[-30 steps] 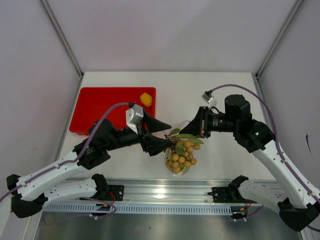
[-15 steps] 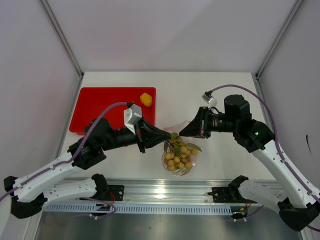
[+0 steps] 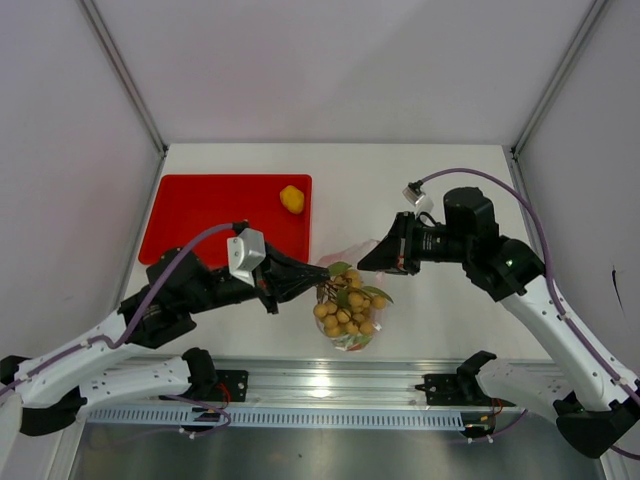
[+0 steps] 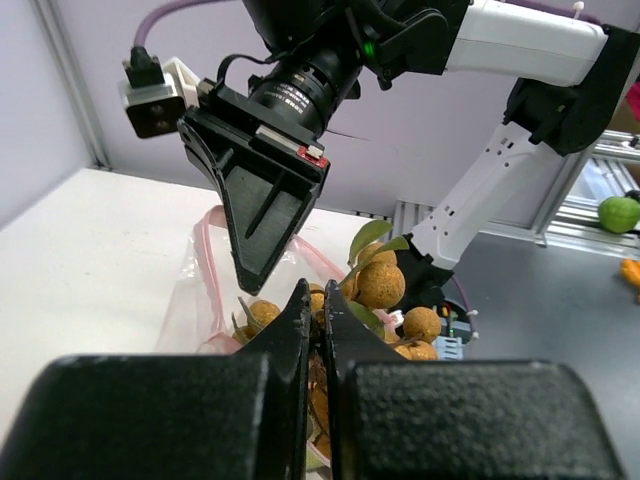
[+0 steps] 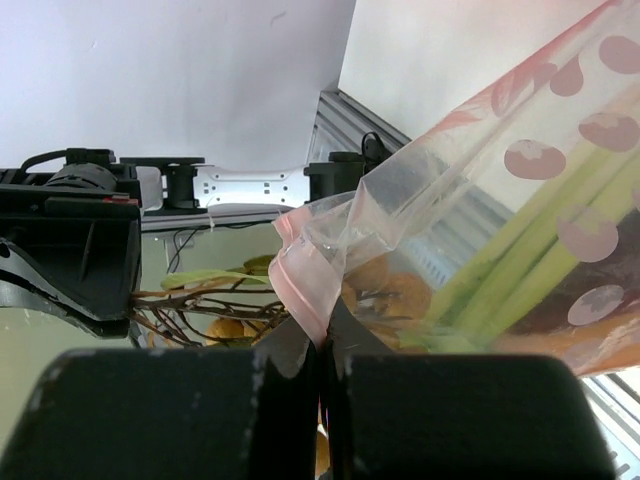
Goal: Place the food in the zip-top bag and seal the zipper
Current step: Place the fake fruit in the zipper food storage bag.
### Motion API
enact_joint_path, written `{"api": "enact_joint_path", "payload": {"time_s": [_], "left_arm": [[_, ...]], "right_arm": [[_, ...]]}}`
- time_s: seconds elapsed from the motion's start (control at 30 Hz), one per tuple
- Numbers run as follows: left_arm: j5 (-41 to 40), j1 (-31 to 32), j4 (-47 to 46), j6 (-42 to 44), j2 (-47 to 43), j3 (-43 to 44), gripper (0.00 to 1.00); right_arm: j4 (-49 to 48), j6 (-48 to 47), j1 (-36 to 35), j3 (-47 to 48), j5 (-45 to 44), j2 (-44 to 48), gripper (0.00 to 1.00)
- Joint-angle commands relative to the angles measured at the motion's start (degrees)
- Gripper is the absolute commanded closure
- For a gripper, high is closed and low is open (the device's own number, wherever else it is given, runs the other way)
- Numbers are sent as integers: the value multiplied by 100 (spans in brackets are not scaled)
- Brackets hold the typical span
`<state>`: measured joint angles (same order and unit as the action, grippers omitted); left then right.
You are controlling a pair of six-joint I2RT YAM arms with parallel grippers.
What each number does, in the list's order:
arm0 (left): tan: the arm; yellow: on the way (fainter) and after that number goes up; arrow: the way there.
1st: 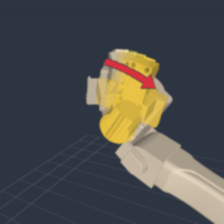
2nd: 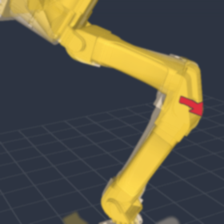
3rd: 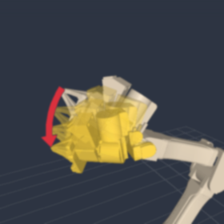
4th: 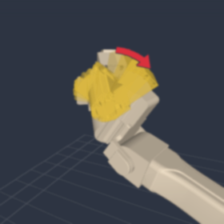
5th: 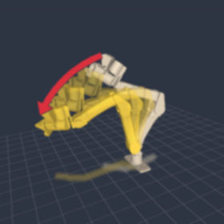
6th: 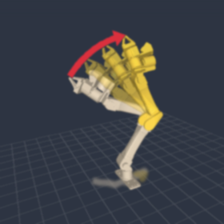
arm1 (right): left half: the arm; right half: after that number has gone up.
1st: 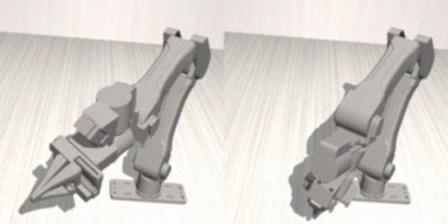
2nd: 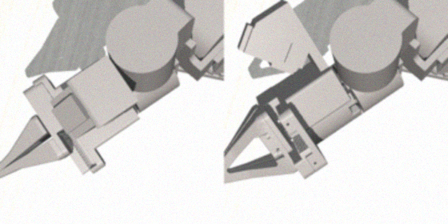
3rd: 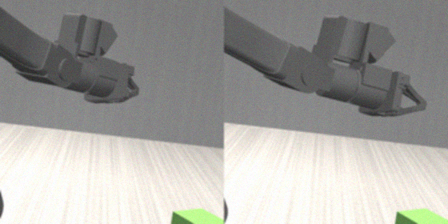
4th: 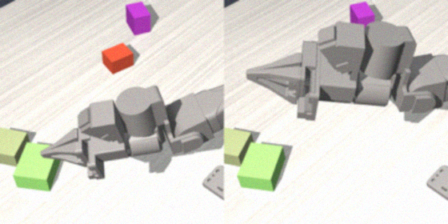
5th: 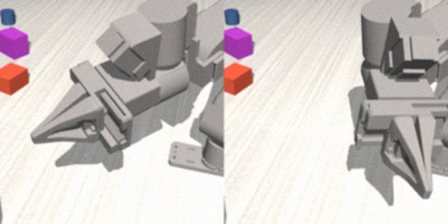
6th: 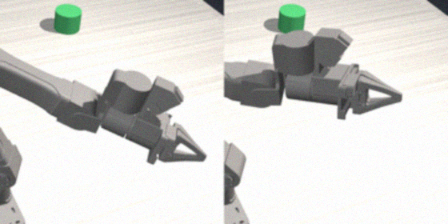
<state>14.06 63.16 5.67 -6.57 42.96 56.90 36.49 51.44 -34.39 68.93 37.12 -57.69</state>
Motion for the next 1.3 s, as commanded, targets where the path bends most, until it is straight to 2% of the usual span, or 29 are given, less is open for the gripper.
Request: {"api": "enact_joint_path", "payload": {"time_s": [0.0, 0.2, 0.43, 0.47, 0.5, 0.7, 0.8, 1.03, 1.27], "left_arm": [[-141, 65, 39, 603, -112, -13, 99], [-377, 363, 136, 1122, 28, 66, 99], [-1352, 1092, 171, 1876, 309, 154, 99], [-1832, 1224, 128, 2000, 336, 137, 99], [-2037, 1495, 66, 2132, 379, 102, 99], [-3584, 2147, -346, 3002, 801, 5, 99], [-4419, 2271, -479, 3276, 986, -65, 99], [-6054, 2412, -1365, 3591, 1276, -338, 100], [-6206, 2605, -2228, 4111, 1127, -619, 99]], "right_arm": [[-300, 129, -15, 279, 321, 12, 100], [-432, 454, -41, 271, 638, -119, 100], [-678, 1386, -24, 183, 788, -93, 100], [-609, 1491, -24, 183, 744, -102, 100], [-582, 1527, -6, 157, 735, -137, 100], [-397, 1571, 126, 60, 630, -321, 100], [-55, 1343, 213, 270, 551, -418, 100], [-63, 1377, 240, 209, 445, -348, 100], [-151, 1483, 249, 95, 401, -278, 100]]}}
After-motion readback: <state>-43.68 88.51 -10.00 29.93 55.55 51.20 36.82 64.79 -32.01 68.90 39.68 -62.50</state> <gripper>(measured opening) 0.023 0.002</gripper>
